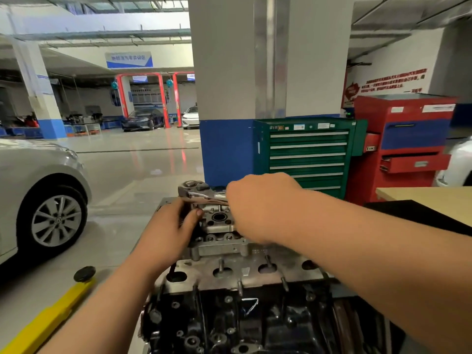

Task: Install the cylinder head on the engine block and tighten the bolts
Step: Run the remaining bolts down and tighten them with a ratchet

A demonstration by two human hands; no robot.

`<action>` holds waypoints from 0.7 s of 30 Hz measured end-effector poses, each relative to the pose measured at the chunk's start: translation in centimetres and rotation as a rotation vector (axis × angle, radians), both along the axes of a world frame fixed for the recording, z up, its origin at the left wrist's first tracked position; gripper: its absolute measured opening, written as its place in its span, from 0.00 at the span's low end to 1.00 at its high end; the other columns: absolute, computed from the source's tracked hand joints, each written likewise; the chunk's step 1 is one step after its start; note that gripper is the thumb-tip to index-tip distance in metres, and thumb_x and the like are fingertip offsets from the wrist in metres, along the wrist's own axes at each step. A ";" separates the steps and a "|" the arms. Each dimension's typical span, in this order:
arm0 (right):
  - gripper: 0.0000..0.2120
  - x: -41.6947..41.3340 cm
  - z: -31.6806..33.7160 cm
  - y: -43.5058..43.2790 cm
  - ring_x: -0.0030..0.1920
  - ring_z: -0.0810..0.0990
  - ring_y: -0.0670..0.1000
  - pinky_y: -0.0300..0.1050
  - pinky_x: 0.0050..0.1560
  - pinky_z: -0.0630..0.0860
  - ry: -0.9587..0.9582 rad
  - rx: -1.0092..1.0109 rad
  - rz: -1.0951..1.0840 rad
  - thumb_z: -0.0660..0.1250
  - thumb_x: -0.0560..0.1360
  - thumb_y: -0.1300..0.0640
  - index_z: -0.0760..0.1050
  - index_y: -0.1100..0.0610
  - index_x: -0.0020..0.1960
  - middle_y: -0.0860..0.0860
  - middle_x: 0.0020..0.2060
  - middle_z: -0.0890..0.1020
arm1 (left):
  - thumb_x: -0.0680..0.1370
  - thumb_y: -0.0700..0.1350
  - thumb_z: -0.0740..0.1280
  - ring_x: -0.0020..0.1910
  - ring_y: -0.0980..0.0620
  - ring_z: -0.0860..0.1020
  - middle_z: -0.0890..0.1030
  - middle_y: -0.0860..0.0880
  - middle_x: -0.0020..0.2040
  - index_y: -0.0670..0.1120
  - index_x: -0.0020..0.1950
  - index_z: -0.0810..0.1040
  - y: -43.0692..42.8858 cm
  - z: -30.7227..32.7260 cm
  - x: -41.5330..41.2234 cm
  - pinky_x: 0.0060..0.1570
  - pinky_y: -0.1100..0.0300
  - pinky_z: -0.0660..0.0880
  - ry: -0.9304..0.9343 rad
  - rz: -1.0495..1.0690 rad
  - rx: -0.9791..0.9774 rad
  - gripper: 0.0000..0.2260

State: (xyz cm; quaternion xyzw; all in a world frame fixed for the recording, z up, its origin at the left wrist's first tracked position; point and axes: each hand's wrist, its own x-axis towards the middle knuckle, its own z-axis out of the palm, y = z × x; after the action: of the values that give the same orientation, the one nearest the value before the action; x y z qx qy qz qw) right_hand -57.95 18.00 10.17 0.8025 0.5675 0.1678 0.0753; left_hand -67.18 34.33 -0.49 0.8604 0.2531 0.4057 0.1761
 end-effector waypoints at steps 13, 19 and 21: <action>0.07 6.5 -0.4 9.4 0.39 0.69 0.53 0.51 0.49 0.61 0.051 0.156 -0.082 0.61 0.74 0.58 0.65 0.52 0.39 0.49 0.35 0.69 | 0.77 0.58 0.61 0.40 0.69 0.75 0.77 0.58 0.37 0.58 0.40 0.70 0.0 0.0 0.2 0.30 0.71 0.65 -0.054 0.063 -0.084 0.08; 0.02 4.4 -0.5 4.8 0.49 0.73 0.55 0.54 0.60 0.60 0.089 0.139 -0.164 0.61 0.75 0.57 0.67 0.52 0.46 0.50 0.46 0.77 | 0.78 0.57 0.63 0.38 0.62 0.77 0.78 0.56 0.37 0.55 0.41 0.74 0.0 0.3 1.4 0.34 0.62 0.67 0.029 0.086 -0.112 0.09; 0.04 3.4 -0.5 3.2 0.54 0.75 0.55 0.55 0.63 0.59 0.126 0.133 -0.161 0.61 0.77 0.53 0.69 0.52 0.50 0.51 0.53 0.78 | 0.80 0.55 0.59 0.48 0.48 0.78 0.79 0.49 0.43 0.53 0.49 0.74 0.3 0.3 1.6 0.43 0.54 0.71 0.103 0.049 -0.150 0.09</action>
State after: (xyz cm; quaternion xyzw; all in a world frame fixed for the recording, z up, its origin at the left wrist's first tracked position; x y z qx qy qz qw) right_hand -54.53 21.22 9.65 0.8577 0.4925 0.1475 -0.0007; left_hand -65.58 34.60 -0.20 0.8581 0.3122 0.3451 0.2169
